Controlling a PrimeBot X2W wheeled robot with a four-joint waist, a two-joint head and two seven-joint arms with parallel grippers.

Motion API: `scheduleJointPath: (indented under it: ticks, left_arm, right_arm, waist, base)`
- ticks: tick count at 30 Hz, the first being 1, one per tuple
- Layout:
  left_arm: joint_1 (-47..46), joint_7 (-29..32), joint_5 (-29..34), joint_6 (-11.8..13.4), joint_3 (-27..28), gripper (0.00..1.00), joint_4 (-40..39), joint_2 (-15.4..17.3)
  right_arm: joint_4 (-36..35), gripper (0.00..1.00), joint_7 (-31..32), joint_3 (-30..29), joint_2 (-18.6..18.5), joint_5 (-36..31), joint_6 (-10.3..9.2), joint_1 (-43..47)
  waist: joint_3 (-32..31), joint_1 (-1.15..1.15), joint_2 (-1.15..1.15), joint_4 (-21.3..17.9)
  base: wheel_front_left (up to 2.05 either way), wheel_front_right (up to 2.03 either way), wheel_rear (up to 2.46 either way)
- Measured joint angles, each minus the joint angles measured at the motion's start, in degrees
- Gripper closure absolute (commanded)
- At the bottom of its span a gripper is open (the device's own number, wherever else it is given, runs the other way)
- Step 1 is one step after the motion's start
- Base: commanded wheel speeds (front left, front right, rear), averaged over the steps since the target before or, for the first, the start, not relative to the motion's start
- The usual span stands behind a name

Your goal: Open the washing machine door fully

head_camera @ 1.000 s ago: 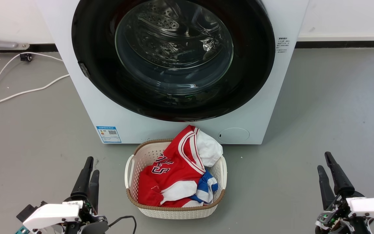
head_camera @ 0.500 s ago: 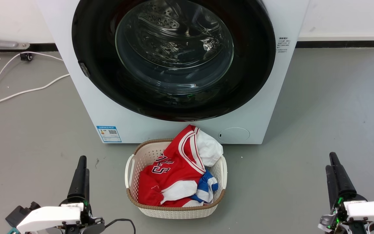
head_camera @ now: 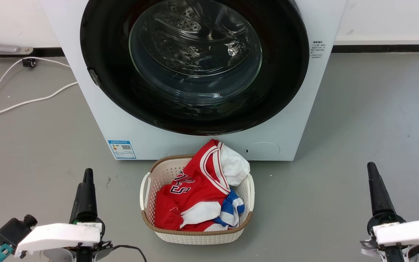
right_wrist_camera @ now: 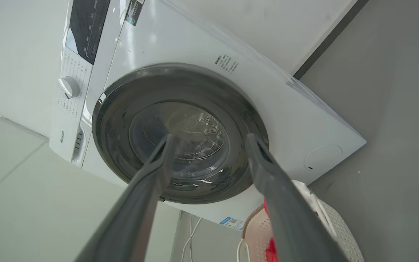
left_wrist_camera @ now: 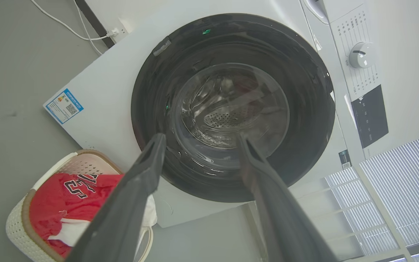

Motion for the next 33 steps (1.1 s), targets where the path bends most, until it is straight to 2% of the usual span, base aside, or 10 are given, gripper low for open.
scheduleJointPath:
  ticks: [17, 26, 33]
  left_arm:
    - [1.89, -3.01, 22.48, 6.37, -4.53, 0.0, -3.2, 0.01]
    - [2.44, -4.42, 31.74, 8.45, -6.35, 0.0, -3.74, 0.01]
    - [3.1, -5.44, 37.75, 9.06, -7.55, 0.0, -3.77, 0.01]
  right_arm:
    - [-3.94, 0.0, -3.09, 0.75, 0.01, -19.17, 0.01, 1.43]
    - [-4.9, 0.0, -4.42, 1.23, 0.02, -29.17, 0.01, 2.45]
    - [-5.93, 0.0, -5.44, 1.42, 0.02, -35.09, 0.01, 2.86]
  waist:
    - [0.0, 0.0, 0.0, 0.06]
    - [-0.06, 0.01, 0.0, 0.12]
    - [-0.06, 0.01, 0.0, 0.16]
  base:
    - [0.0, 0.0, 0.0]
    - [0.0, 0.0, 0.0]
    - [0.0, 0.0, 0.0]
